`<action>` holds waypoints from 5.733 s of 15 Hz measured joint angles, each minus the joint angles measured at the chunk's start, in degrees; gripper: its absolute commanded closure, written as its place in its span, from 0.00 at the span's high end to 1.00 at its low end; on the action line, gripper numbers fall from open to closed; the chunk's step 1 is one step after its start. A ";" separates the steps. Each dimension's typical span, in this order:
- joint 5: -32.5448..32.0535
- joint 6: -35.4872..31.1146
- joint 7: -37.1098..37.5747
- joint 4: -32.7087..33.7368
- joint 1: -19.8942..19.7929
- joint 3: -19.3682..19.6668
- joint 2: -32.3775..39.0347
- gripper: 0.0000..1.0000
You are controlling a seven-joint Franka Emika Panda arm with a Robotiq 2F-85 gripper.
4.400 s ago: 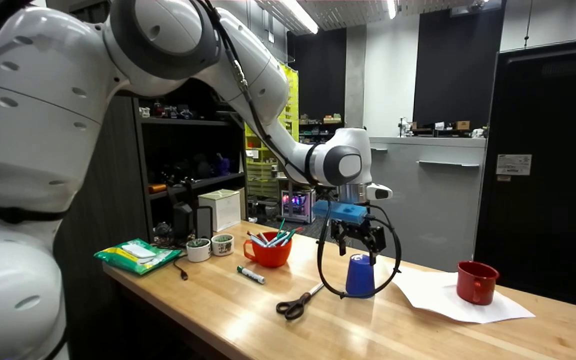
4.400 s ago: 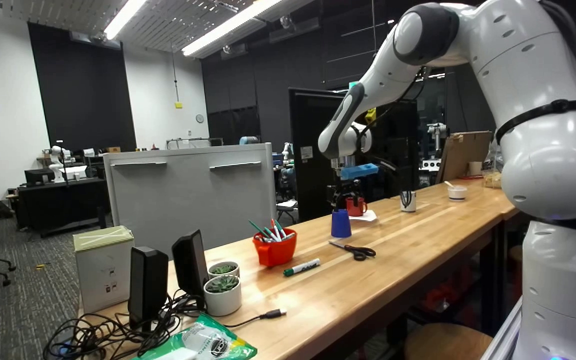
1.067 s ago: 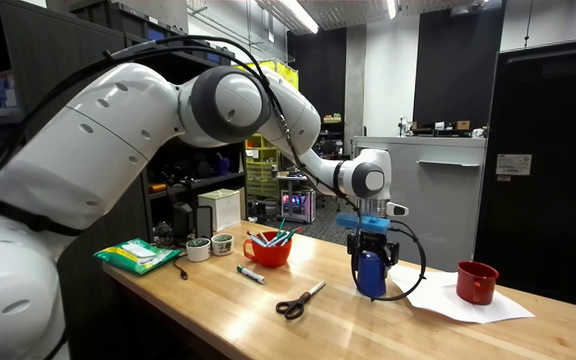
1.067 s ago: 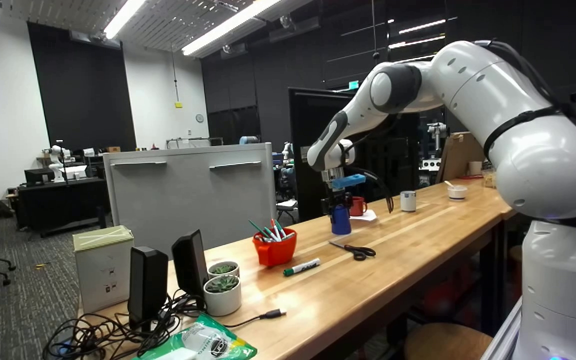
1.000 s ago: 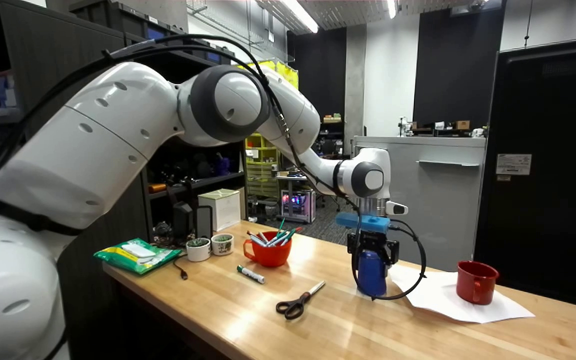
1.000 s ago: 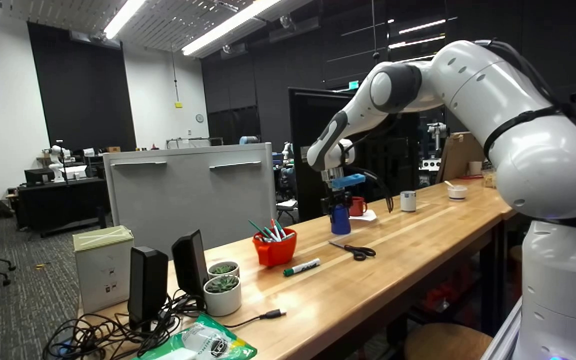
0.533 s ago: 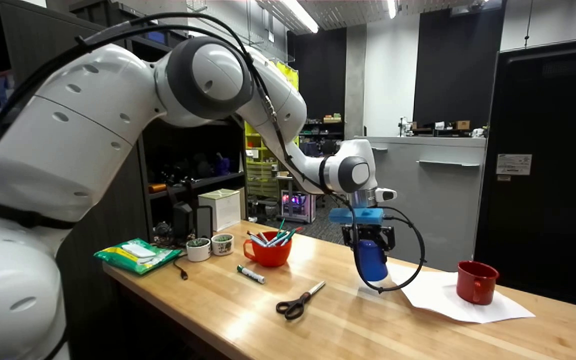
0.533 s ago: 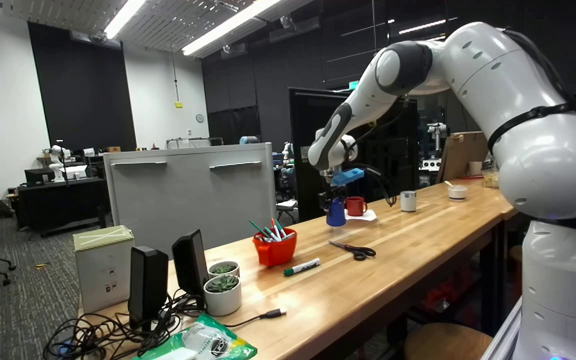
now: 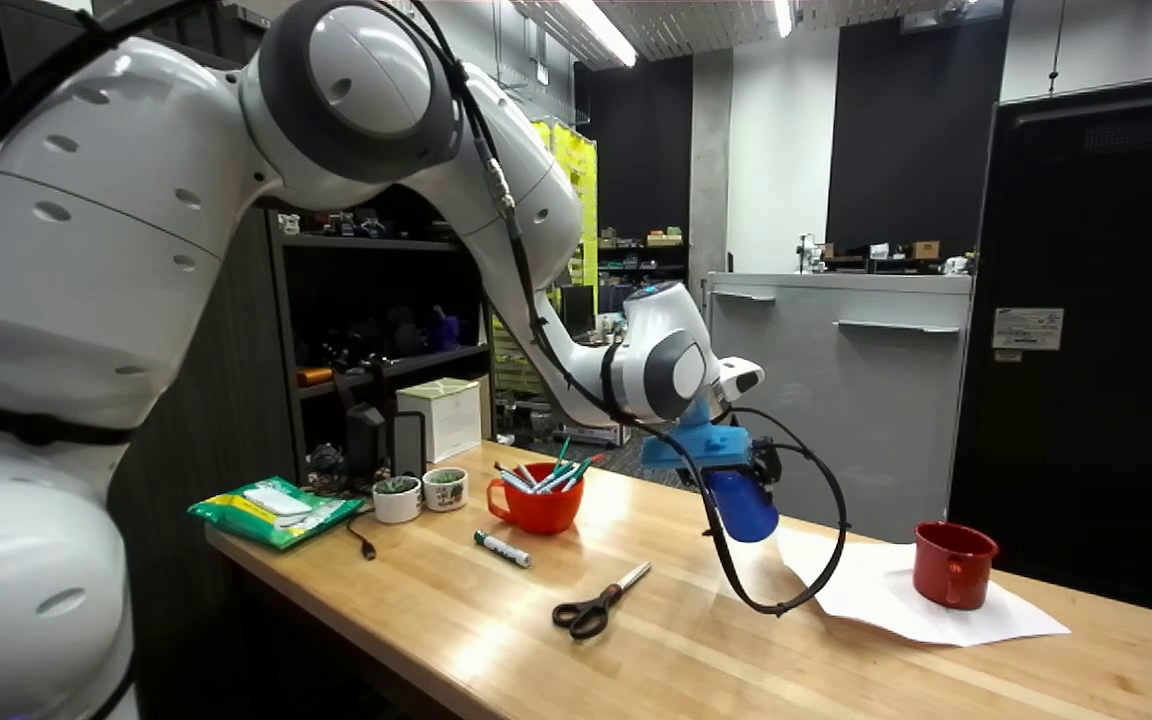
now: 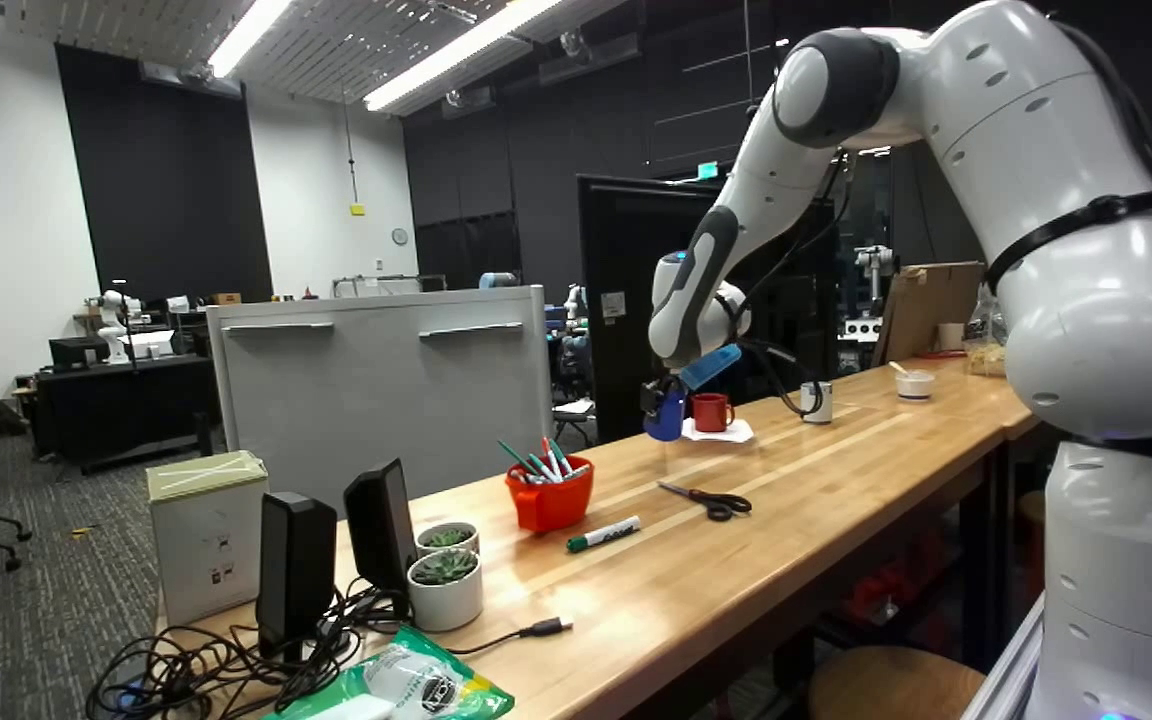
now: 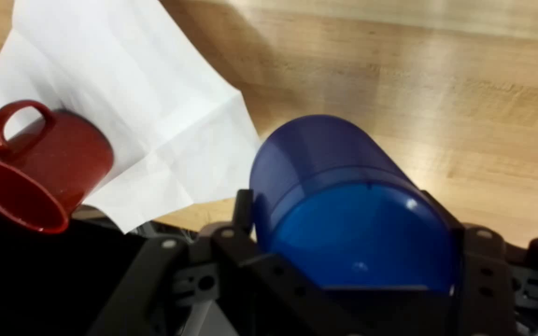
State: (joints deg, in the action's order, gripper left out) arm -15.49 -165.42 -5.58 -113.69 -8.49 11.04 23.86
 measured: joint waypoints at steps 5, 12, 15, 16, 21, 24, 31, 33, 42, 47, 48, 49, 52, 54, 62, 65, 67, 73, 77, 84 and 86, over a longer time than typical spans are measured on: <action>-9.74 -24.19 14.14 -8.96 12.08 16.39 1.82 0.56; -0.30 -32.89 15.68 -16.05 23.58 25.18 6.97 0.75; 1.45 -32.79 15.90 -16.24 25.14 25.03 7.00 0.99; 1.65 -32.60 16.07 -16.40 25.41 24.99 7.05 1.00; 7.61 -32.42 13.09 -18.38 24.53 22.15 7.68 1.00; 14.14 -32.11 8.18 -19.22 22.84 18.42 7.66 1.00; 15.35 -21.38 2.99 -18.10 17.28 11.92 3.55 1.00; 14.29 -15.31 2.46 -17.23 16.32 11.14 1.54 1.00; 8.28 18.94 -6.18 -10.91 3.34 5.54 -11.04 1.00; 12.01 34.95 -15.96 -3.98 -1.58 1.03 -11.05 1.00; 12.42 37.72 -16.55 -2.06 -1.63 0.01 -10.24 1.00; 12.50 40.05 -16.66 0.02 -1.58 -1.07 -9.16 1.00; 12.50 44.57 -16.54 6.89 -1.25 -4.03 -4.38 1.00; 12.50 46.39 -16.20 11.76 -1.26 -5.02 -0.35 1.00; 12.65 50.56 -6.75 29.45 -1.79 -5.39 13.28 1.00; 12.71 51.42 -2.95 34.38 -2.05 -5.37 16.30 1.00; 12.71 52.03 -1.32 37.04 -2.23 -5.32 17.87 1.00; 12.71 53.34 1.28 41.06 -3.09 -5.04 19.70 1.00; 12.71 53.69 2.22 42.08 -3.32 -4.60 19.70 1.00; 12.71 53.75 2.20 43.18 -4.29 -4.56 21.34 1.00; 12.71 53.77 1.72 43.88 -4.76 -4.62 22.40 1.00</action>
State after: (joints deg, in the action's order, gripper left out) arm -2.79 -111.66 -3.86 -69.81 -13.25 6.43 46.26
